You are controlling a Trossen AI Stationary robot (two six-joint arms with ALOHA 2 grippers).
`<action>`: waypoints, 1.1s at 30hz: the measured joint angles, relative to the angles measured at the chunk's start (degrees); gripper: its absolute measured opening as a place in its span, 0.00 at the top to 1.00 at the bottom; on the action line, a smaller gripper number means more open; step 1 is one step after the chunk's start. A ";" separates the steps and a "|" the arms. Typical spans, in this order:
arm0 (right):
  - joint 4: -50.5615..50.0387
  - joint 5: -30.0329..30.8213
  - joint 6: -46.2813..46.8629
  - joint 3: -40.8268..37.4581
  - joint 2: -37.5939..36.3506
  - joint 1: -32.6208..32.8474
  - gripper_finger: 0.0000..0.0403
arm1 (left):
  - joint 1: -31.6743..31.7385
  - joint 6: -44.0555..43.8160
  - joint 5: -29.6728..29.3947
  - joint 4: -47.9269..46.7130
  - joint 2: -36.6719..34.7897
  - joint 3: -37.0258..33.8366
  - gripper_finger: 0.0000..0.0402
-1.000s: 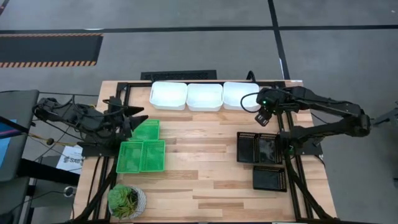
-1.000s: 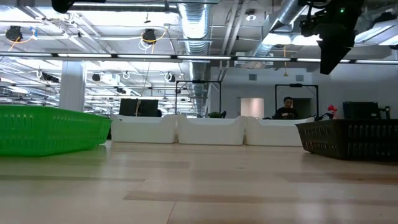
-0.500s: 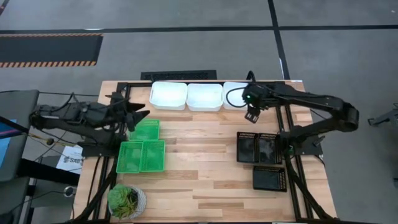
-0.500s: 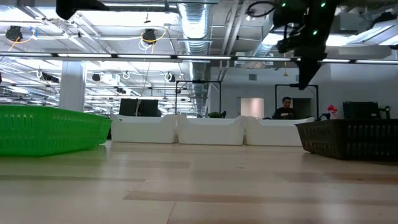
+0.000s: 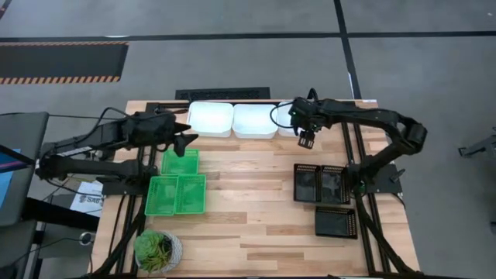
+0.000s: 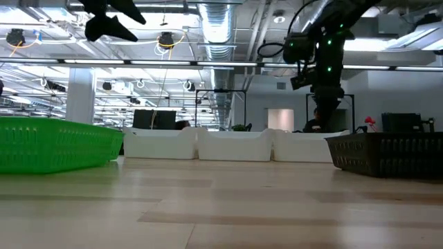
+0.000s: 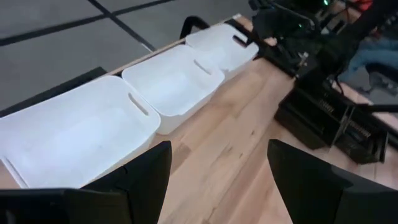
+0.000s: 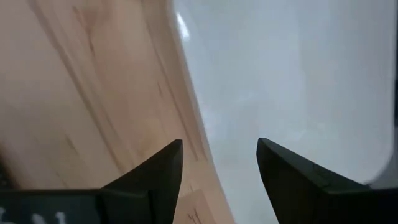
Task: Stack baskets by color
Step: Stack the right white bin into the middle white bin
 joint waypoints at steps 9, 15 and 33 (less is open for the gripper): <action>-3.00 -4.80 0.15 -0.02 -0.08 -2.09 0.43 | 3.89 3.10 3.20 0.00 2.41 0.00 0.36; -4.50 -4.72 0.60 0.00 -4.78 -2.41 0.43 | 4.73 4.85 3.21 0.91 4.02 0.00 0.36; -3.76 -4.55 1.82 0.02 -8.13 -2.80 0.43 | 4.72 9.87 -7.27 2.37 5.16 -0.02 0.36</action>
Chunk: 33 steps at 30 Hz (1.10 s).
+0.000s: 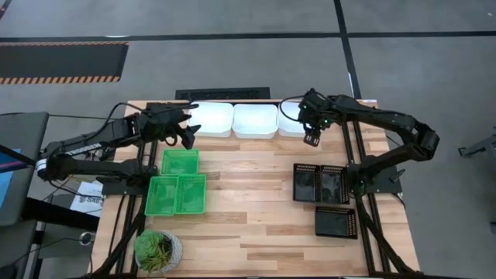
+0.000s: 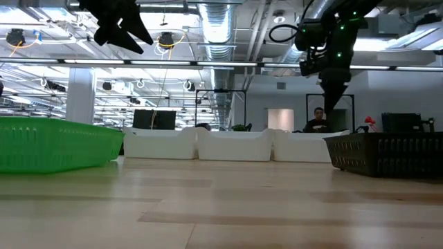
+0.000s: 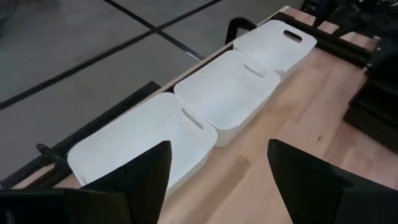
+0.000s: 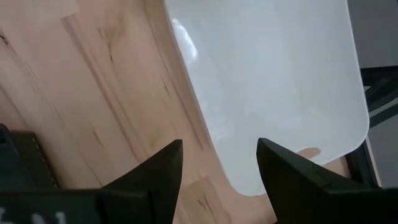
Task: Stack baskets by color
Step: Stack the right white bin into the middle white bin
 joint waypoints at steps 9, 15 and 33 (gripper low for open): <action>2.24 0.09 -0.17 0.00 0.00 0.00 0.43 | 0.00 -3.04 0.96 0.44 0.00 0.00 0.36; 3.01 0.09 -0.15 0.00 0.02 0.00 0.43 | 0.00 -3.68 0.96 0.42 0.00 0.00 0.36; 4.90 0.07 -0.13 0.00 0.02 0.00 0.43 | 0.00 -5.19 0.92 0.38 0.00 0.00 0.36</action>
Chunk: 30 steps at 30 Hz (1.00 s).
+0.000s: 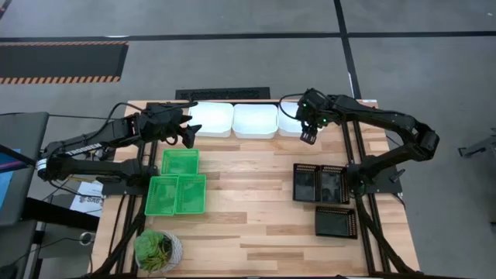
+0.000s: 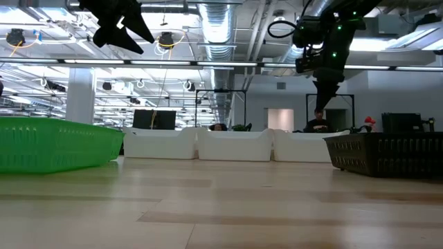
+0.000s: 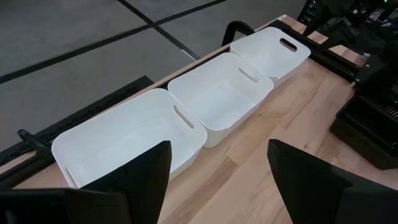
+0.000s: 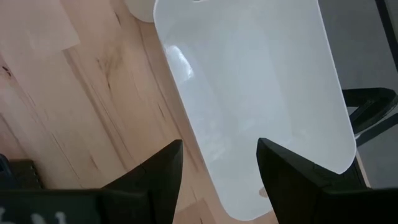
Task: Stack baskets by color
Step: Stack the right white bin into the middle white bin
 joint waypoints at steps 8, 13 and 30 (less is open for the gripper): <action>0.13 0.00 0.04 0.00 0.00 0.00 0.43 | 0.00 -0.03 1.32 -0.07 0.00 0.00 0.36; 0.84 0.00 0.05 0.00 0.00 0.00 0.43 | 0.00 0.02 2.19 -0.18 0.00 0.00 0.36; 3.47 -0.07 2.00 0.00 0.00 0.02 0.43 | 0.00 3.81 4.21 0.51 -1.49 -0.02 0.36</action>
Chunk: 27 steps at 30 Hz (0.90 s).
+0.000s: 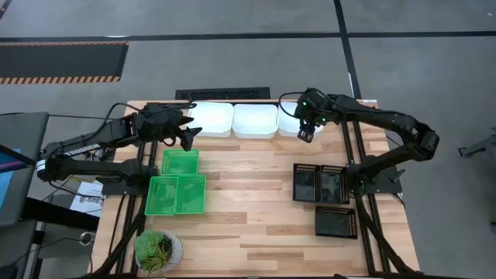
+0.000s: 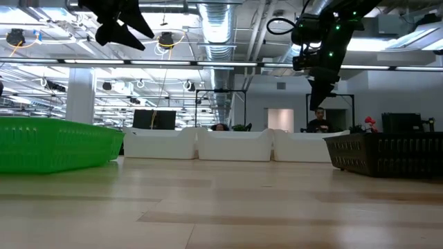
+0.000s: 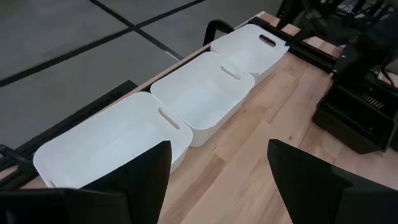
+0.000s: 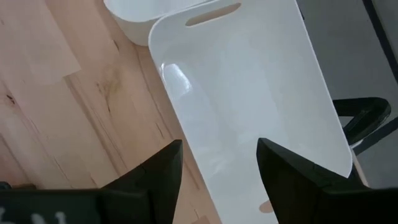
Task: Stack baskets by color
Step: Stack the right white bin into the middle white bin
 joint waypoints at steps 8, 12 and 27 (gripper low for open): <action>-0.02 -0.10 0.60 0.00 0.00 0.04 0.43 | -0.02 1.78 0.13 -0.01 -4.03 -0.02 0.36; 0.23 -0.11 0.60 0.00 0.00 0.04 0.43 | -0.01 3.08 0.07 -0.05 -5.24 -0.24 0.36; 6.21 -0.12 -0.56 0.00 0.04 0.10 0.43 | 0.00 0.72 0.93 -0.04 -9.24 -6.84 0.36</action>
